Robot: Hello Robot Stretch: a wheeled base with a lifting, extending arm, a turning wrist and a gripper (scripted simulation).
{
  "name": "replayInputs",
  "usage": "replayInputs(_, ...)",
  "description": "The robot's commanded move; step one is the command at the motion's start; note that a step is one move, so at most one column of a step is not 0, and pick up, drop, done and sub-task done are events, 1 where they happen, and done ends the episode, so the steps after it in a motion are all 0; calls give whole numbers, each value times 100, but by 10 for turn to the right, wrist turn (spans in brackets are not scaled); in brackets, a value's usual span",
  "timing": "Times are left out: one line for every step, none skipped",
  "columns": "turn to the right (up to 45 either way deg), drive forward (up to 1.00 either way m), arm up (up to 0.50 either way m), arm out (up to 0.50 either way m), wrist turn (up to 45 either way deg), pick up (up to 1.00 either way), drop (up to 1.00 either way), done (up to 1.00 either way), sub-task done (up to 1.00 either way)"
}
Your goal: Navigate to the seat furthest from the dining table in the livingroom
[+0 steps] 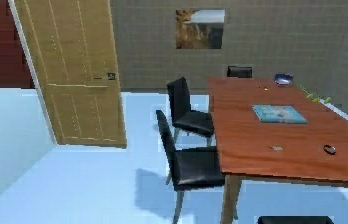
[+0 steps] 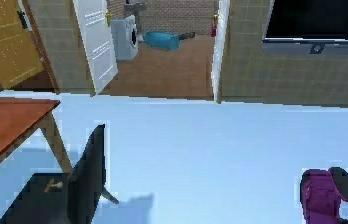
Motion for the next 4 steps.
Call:
replayInputs(0, 25, 0, 0, 0, 0, 0, 0, 0)
replayInputs(-450, 0, 0, 0, 0, 0, 0, 0, 0)
replayInputs(-180, 0, 0, 0, 0, 0, 0, 0, 0)
replayInputs(0, 45, 0, 0, 0, 0, 0, 0, 0)
